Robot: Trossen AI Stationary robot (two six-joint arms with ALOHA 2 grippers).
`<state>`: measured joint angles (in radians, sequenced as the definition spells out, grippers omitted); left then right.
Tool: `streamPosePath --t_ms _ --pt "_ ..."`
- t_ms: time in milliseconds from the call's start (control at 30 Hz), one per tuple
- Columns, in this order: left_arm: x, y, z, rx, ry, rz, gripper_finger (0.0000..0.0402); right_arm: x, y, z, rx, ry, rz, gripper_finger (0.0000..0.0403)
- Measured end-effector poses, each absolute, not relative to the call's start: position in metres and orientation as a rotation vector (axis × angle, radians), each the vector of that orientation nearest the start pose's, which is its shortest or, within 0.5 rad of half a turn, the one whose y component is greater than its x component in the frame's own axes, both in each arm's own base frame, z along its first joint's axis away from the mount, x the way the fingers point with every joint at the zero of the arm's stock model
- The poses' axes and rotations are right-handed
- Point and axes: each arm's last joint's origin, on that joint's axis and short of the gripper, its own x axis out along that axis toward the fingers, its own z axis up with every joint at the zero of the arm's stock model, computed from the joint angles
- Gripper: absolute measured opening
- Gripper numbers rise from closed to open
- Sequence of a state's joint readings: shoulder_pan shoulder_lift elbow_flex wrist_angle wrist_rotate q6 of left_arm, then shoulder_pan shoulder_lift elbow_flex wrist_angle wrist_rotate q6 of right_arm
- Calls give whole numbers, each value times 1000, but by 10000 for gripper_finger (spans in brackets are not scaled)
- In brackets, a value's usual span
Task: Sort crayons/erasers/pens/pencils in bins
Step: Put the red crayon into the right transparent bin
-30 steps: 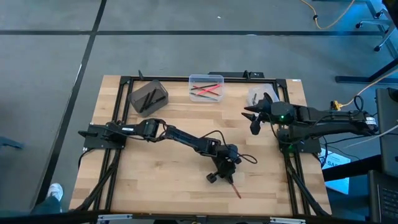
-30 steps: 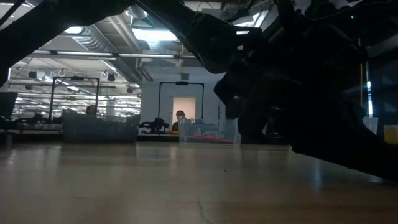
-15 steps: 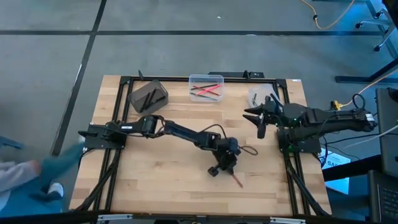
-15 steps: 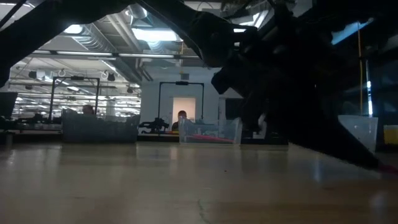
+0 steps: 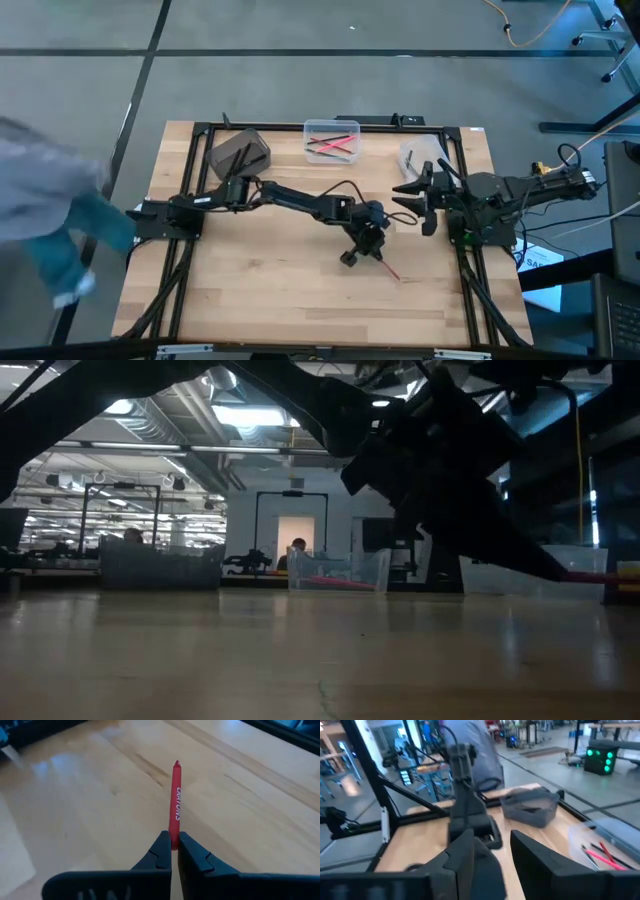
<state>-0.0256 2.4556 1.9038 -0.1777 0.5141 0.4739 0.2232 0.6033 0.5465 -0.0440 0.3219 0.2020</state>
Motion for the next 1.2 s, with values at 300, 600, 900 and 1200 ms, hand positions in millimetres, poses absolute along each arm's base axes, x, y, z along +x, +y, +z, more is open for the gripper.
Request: streamPosePath --t_ms 300,600,900,1200 --pt "532 0 150 278 570 -579 1 142 30 300 173 -10 -48 133" --pt "530 35 162 280 557 -501 1 133 36 311 123 -102 9 133" --pt "527 93 197 354 396 -362 1 124 34 334 -48 -161 -115 133" --pt "532 144 197 410 238 -25 1 127 34 341 -86 -155 -160 133"
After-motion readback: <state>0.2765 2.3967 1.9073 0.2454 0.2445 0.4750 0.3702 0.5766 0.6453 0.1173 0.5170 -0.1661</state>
